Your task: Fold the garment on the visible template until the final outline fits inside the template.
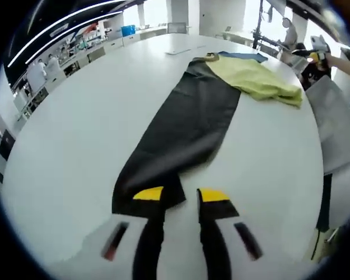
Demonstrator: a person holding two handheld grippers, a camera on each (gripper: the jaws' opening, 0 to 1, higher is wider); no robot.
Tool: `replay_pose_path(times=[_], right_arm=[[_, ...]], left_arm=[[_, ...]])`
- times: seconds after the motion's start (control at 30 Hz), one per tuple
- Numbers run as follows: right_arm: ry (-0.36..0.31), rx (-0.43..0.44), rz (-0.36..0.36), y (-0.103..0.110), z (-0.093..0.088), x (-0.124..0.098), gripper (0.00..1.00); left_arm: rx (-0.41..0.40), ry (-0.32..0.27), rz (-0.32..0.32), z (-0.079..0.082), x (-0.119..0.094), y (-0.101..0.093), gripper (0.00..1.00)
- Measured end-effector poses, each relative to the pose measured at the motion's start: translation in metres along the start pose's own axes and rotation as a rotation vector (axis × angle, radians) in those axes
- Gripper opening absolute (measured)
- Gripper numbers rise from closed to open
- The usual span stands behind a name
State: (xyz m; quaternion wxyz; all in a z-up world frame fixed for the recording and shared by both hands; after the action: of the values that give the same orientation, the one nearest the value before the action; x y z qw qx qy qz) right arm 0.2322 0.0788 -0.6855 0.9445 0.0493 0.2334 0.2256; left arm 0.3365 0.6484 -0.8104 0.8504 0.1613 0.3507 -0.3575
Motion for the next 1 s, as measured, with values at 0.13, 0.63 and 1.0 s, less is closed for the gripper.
replay_pose_path(times=[0.13,0.63,1.0], right_arm=[[-0.007,0.005,-0.003,0.003,0.0,-0.001,0.91],[-0.005,0.012,0.003,0.011,-0.007,-0.003,0.91],[-0.008,0.016,0.013,0.014,-0.009,-0.004,0.91]], left_arm=[[0.016,0.013,0.014,-0.007,0.002,0.0,0.11],[-0.076,-0.03,0.074,-0.015,-0.009,0.01,0.0],[-0.155,-0.014,0.149,-0.036,-0.03,0.02,0.0]])
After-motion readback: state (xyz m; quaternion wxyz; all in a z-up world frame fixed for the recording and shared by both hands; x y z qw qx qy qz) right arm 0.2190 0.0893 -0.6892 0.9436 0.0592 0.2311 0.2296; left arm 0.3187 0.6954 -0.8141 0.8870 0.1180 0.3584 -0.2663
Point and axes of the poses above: the point that each gripper's makers call its tool centre point, and the gripper's own axes: x roughly forward along the fingers, y roughly to its left, z roughly out of its top, the point moved 3 cm from there along -x, roughly backward along the fingers, and after that the axes turned 7 degrees about -y, right-handed, at the moved point
